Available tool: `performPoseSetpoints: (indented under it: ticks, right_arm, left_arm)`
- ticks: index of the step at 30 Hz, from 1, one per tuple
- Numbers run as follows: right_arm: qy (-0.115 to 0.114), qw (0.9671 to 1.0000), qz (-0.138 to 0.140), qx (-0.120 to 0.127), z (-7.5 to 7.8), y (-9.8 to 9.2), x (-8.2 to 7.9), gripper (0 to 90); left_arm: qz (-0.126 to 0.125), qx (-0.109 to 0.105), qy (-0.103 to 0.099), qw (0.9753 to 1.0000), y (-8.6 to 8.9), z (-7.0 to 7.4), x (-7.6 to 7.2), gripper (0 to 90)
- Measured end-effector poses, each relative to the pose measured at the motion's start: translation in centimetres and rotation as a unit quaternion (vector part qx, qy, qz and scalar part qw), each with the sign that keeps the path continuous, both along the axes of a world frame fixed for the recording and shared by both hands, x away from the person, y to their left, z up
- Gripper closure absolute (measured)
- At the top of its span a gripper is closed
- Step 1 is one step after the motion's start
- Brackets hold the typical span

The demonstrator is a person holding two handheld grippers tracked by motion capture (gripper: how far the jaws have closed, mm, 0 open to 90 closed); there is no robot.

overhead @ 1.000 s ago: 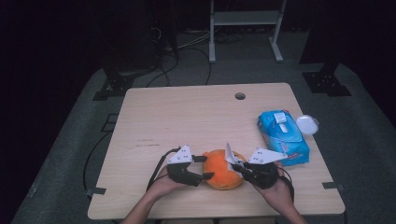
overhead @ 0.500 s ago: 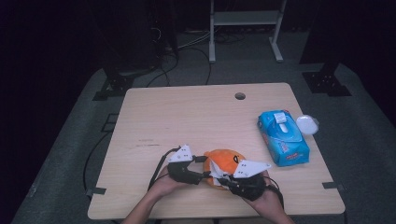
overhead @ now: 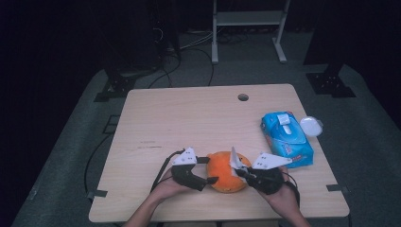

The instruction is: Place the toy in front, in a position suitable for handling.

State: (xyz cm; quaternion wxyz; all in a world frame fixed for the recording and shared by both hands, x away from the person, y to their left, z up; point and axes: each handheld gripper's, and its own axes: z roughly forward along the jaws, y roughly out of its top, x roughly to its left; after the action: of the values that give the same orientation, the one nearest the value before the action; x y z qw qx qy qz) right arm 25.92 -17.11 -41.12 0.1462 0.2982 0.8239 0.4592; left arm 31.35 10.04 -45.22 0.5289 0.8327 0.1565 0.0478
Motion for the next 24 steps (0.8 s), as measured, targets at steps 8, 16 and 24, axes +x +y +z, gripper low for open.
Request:
performPoseSetpoints:
  ticks: [8, 16, 24]
  right_arm:
    - [-0.008, 0.9997, -0.023, -0.002, 0.4, -0.7, 0.9, 84.8]
    - [0.018, 0.9988, -0.032, -0.034, -0.2, -2.0, 1.2, 85.4]
    - [-0.013, 0.9989, 0.011, -0.045, 0.8, 0.8, -0.1, 84.9]
  left_arm:
    - [-0.014, 0.024, -0.032, 0.9991, -0.3, 0.1, -0.7, 24.2]
    - [0.002, -0.003, -0.006, 1.0000, -0.6, 0.1, -0.2, 18.1]
    - [-0.009, 0.022, -0.046, 0.9987, -1.2, 0.3, -0.9, 25.2]
